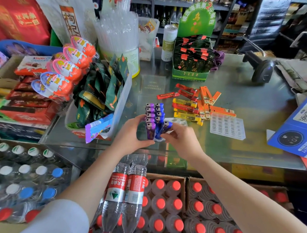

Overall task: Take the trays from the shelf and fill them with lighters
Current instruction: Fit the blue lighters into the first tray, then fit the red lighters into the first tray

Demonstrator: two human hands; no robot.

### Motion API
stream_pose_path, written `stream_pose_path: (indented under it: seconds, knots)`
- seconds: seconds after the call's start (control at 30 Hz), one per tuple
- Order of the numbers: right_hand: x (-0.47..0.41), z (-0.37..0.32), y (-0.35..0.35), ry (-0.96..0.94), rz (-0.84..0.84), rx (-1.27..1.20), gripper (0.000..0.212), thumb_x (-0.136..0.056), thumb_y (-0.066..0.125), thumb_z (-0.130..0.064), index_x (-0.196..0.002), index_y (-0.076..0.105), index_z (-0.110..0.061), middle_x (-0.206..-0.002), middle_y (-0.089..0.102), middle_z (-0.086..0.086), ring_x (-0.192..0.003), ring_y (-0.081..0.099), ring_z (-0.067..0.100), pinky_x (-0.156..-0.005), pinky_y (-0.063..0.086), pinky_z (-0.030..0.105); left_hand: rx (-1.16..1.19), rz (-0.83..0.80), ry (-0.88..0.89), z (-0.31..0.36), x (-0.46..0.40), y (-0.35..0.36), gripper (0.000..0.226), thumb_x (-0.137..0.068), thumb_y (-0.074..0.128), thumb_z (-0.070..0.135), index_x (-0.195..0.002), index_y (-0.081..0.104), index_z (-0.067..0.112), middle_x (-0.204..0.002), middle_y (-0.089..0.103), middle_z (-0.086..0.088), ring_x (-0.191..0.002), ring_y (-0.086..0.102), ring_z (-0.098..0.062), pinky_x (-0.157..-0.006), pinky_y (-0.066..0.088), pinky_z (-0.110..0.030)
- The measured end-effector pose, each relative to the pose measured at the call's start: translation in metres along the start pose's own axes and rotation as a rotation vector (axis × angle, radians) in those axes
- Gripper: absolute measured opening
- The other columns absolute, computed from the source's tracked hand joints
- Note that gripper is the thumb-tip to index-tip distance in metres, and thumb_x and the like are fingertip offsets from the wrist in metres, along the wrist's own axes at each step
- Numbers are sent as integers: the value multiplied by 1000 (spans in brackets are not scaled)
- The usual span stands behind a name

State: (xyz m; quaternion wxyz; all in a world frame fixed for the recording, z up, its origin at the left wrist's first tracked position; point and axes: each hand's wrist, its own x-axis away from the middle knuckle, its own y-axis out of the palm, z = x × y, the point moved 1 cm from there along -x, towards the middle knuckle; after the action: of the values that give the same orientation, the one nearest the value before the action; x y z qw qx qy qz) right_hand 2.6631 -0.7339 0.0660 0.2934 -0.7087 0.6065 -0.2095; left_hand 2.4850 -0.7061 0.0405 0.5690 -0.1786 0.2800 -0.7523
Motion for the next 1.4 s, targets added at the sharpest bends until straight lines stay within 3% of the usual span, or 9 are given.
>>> stream_pose_path:
  seconds: [0.13,0.33,0.4,0.53,0.67,0.83,1.03,1.23,1.4]
  knots:
    - [2,5,-1,-151,-2,226,15,-86,60,-14,-88,60,1,-73,56,4,-57,42,15,-47,28,18,2,0,-1,0,-1,0,71,-57,82,31,-120,49,29,-112,59,13,-110,53,-11,-96,43,-43]
    - [-3,3,1,-186,-36,388,17,-89,56,-18,-91,58,-1,-93,64,12,-78,57,29,-46,28,26,58,-54,-25,1,-2,-5,64,-59,80,34,-111,46,46,-111,57,22,-106,52,5,-95,42,-32]
    - [-4,2,1,-157,-41,384,16,-88,57,-19,-93,59,-4,-95,65,9,-79,57,27,-52,32,28,63,-62,-51,-1,-4,-5,65,-60,81,30,-110,43,49,-111,55,24,-108,50,5,-97,39,-30]
    - [-8,6,-3,-24,-91,226,13,-88,58,-15,-95,66,-8,-94,68,5,-71,50,13,-57,36,21,-59,-84,-52,-8,-8,-2,73,-54,75,57,-118,49,35,-113,59,13,-113,50,-14,-95,43,-46]
    - [-18,16,-25,-66,-2,233,9,-87,60,-15,-93,66,-11,-95,67,2,-72,49,10,-59,39,17,-93,-49,-69,-7,-5,-1,82,-58,78,46,-130,42,27,-122,53,6,-118,38,-14,-100,36,-38]
    - [-35,41,-47,60,131,394,21,-89,54,-13,-109,62,-12,-117,59,8,-108,51,28,-86,46,39,-99,-46,-73,-6,-5,-2,87,-58,79,43,-133,38,27,-126,50,2,-122,34,-13,-103,34,-37]
    - [-56,45,-51,35,180,531,25,-93,47,-16,-113,60,-9,-117,59,12,-108,48,32,-89,41,41,-103,-64,-65,0,-8,1,85,-61,80,39,-133,39,26,-129,47,1,-126,32,-14,-104,31,-36]
    - [-86,42,-54,145,-5,688,27,-91,52,-22,-115,59,-10,-119,57,12,-113,45,32,-92,39,42,-102,-76,-47,7,-7,1,84,-60,82,35,-132,40,25,-122,49,3,-123,34,-15,-101,32,-33]
    - [-90,36,-54,116,-29,701,26,-89,56,-23,-112,59,-9,-120,58,11,-116,43,31,-97,36,43,-136,-50,-16,5,-1,1,84,-54,83,40,-127,44,24,-105,42,14,-111,30,-3,-95,31,-26]
